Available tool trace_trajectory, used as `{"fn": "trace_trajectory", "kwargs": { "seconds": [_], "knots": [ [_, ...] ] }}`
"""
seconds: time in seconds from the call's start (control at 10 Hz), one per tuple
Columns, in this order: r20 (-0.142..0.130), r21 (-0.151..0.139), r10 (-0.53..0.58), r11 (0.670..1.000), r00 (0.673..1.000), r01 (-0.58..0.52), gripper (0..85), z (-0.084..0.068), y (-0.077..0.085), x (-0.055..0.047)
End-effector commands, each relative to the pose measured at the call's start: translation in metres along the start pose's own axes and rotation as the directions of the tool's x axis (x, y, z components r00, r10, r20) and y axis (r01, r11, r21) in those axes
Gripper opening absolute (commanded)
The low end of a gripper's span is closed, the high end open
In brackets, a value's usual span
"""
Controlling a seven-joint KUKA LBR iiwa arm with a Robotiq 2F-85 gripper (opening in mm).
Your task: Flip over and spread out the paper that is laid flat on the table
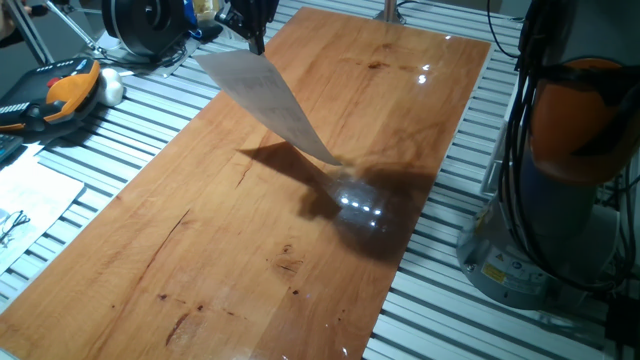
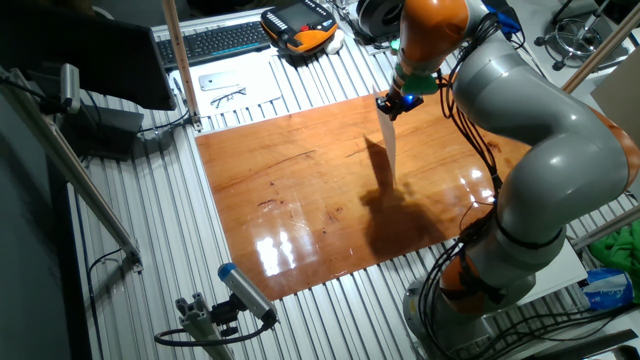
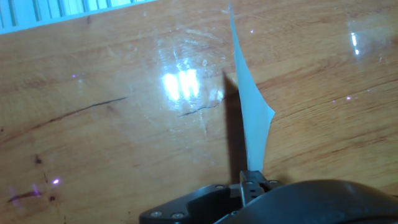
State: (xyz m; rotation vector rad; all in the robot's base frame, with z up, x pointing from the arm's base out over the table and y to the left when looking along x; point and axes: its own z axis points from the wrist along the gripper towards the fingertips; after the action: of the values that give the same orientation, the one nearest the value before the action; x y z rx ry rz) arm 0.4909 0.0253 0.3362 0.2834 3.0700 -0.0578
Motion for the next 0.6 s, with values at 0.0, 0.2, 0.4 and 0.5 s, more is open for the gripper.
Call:
{"fn": "trace_trajectory", "kwargs": {
  "seconds": [0.0, 0.2, 0.4, 0.5],
  "knots": [
    [0.0, 0.0, 0.0, 1.0, 1.0, 0.0, 0.0, 0.0, 0.0, 0.0],
    [-0.001, 0.002, 0.0, 1.0, 1.0, 0.0, 0.0, 0.0, 0.0, 0.0],
    [-0.011, 0.002, -0.003, 1.0, 1.0, 0.003, 0.0, 0.0, 0.0, 0.0],
    [-0.011, 0.002, -0.005, 1.0, 1.0, 0.005, 0.0, 0.0, 0.0, 0.0]
  ]
}}
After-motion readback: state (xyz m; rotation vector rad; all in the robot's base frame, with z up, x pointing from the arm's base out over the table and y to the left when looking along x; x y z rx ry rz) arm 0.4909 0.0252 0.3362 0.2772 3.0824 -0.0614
